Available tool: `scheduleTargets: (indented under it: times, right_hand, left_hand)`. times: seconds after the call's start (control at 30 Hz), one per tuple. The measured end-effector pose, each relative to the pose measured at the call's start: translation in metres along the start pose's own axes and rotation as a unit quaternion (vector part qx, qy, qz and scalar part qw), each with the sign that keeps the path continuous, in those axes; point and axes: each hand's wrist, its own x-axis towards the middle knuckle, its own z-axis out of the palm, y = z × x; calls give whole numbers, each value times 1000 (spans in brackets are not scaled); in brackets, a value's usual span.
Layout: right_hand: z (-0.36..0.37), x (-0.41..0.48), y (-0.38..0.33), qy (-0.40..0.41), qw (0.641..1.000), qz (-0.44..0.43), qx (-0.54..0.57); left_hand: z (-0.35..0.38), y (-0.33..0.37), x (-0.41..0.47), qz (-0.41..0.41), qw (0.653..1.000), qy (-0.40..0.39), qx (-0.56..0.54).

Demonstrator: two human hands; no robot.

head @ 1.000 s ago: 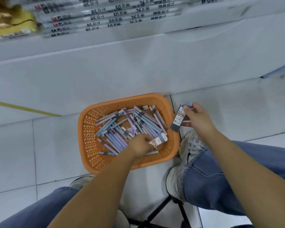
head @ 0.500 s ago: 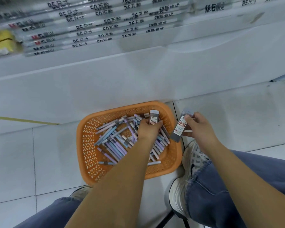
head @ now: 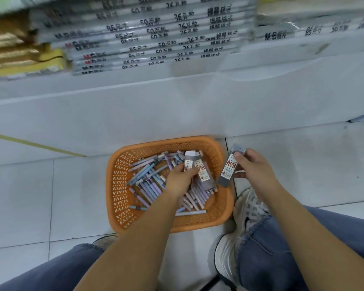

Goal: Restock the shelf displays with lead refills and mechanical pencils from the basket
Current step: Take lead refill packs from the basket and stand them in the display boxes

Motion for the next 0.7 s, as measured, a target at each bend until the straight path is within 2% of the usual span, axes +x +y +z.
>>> scheduleTargets:
  times: [0.13,0.33,0.43,0.57,0.7]
  right_hand:
    - [16,-23,-27,-59,997,-49,-16]
    - [52,-81,-90,-113,983,-147,17]
    - [65,-116,-127,-132,969,-207,6]
    - [77,-164,-178,-172,947,-270,-10]
    - [82,-204,-234,-194,920,-340,-24]
  left_hand:
    - [-22,29,-43,11,992,-93,-81]
    - [-57,72,-117,128,976,-159,-78]
    - [-79,95,-157,193,969,-151,-36]
    - [-107,129,-211,282,955,-90,-3]
    - [-126,165,-263,355,933,-62,5]
